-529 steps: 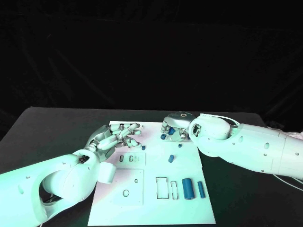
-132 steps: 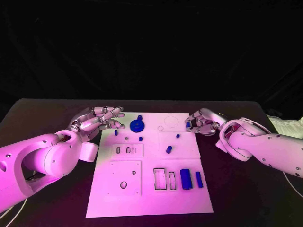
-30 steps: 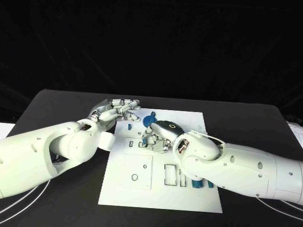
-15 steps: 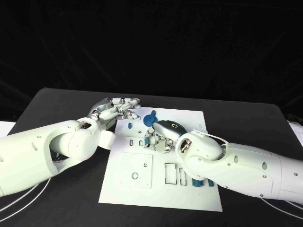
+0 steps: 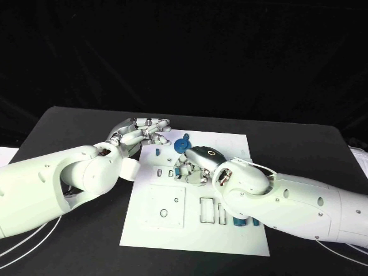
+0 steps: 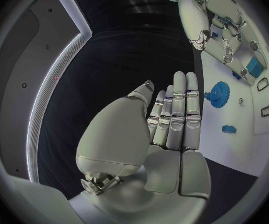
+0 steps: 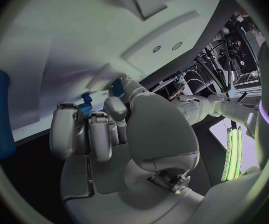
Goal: Assemble the parts on the task board
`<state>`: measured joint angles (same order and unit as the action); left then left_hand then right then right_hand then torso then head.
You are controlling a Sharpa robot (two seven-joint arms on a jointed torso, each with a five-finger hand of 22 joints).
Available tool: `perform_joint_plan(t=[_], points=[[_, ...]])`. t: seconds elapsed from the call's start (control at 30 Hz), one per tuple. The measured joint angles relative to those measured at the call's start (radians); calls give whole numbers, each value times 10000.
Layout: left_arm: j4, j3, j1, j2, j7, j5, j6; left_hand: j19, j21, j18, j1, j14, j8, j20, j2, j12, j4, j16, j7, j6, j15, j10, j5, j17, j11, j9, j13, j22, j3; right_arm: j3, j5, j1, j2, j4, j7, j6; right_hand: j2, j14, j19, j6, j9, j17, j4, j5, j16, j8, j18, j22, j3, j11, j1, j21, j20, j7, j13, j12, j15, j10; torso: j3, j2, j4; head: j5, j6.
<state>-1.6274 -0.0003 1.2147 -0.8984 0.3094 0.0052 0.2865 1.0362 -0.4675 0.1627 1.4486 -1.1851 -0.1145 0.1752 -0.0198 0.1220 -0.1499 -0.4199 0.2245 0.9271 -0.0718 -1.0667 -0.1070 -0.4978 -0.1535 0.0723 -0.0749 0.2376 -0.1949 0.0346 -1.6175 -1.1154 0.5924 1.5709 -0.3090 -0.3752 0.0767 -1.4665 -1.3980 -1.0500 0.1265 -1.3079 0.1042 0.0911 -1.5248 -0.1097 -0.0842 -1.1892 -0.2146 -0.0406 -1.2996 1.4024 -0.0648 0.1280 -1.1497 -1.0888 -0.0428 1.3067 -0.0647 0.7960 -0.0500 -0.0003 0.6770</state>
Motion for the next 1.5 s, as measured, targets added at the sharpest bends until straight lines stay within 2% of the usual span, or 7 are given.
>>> perform_joint_plan(t=[0.7,0.83,1.1,1.2,1.33,1.4,1.5], points=[[7,0,-1,-18,-26,0,-24,0,0,0,0,0,0,0,0,0,0,0,0,0,0,0,0,2,0,0,0,6,0,38,18,41,47,15,-6,-253,296,2,107,328,-17,2,286,304,116,196,-1,195,397,-54,124,-158,-107,82,284,257,73,-195,5,5,-12,-59,57],[10,-1,-1,-18,-33,0,-27,0,0,0,0,0,0,0,0,0,0,0,0,0,0,0,0,2,0,0,0,7,0,62,55,64,68,36,-6,-383,364,0,128,557,2,3,426,310,116,312,0,232,599,-124,185,-158,-128,93,473,502,142,-421,5,5,-5,-60,63],[21,-2,-2,-26,-87,-1,-48,9,-44,1,-3,-41,-13,-10,3,56,0,-131,0,0,5,0,0,-56,0,8,-5,44,0,62,475,85,369,175,341,-995,593,0,309,1331,-163,3,1021,224,310,417,-1,536,1354,-367,3,-354,-309,334,886,813,358,-900,6,0,-8,-72,65],[44,-3,-5,-41,-136,-41,-49,478,-457,115,-157,-765,-93,-146,39,395,-8,-820,-101,-3,185,-386,0,-400,195,30,-142,258,7,-4,925,79,730,409,1024,-1160,453,3,385,1537,-199,3,1212,77,386,417,-1,614,1598,-439,-138,-396,-385,437,953,813,425,-1103,6,-9,-13,-81,66],[78,-8,-8,-85,-242,-162,-43,817,-1043,118,-239,-1067,-155,-367,-26,786,-47,-1930,-257,69,386,-788,0,-1112,385,30,-363,624,46,-71,1871,-79,1407,829,2197,-1293,312,-17,445,1640,-209,4,1288,119,467,416,0,704,1736,-482,-279,-426,-446,466,989,813,445,-1230,6,-31,4,-59,47],[114,-9,-9,-88,-306,-244,-34,995,-1415,117,-283,-1475,-207,-451,-71,1121,-84,-3410,-340,129,472,-1103,0,-2383,520,30,-571,866,83,-100,2426,-241,1757,1035,2708,-1311,234,-3,446,1642,-209,4,1263,194,488,417,-1,718,1761,-482,-358,-426,-447,468,1038,813,459,-1303,6,-50,25,-46,35],[196,-10,-9,-73,-462,-412,-10,1413,-2200,116,-442,-2292,-353,-602,-119,1849,-126,-6430,-537,325,673,-1472,0,-5196,681,69,-1072,1413,237,-135,3456,-569,2357,1377,3392,-1297,163,19,446,1643,-209,4,1223,310,488,416,0,719,1801,-483,-504,-426,-447,469,1104,813,481,-1374,12,-91,69,-23,24]])
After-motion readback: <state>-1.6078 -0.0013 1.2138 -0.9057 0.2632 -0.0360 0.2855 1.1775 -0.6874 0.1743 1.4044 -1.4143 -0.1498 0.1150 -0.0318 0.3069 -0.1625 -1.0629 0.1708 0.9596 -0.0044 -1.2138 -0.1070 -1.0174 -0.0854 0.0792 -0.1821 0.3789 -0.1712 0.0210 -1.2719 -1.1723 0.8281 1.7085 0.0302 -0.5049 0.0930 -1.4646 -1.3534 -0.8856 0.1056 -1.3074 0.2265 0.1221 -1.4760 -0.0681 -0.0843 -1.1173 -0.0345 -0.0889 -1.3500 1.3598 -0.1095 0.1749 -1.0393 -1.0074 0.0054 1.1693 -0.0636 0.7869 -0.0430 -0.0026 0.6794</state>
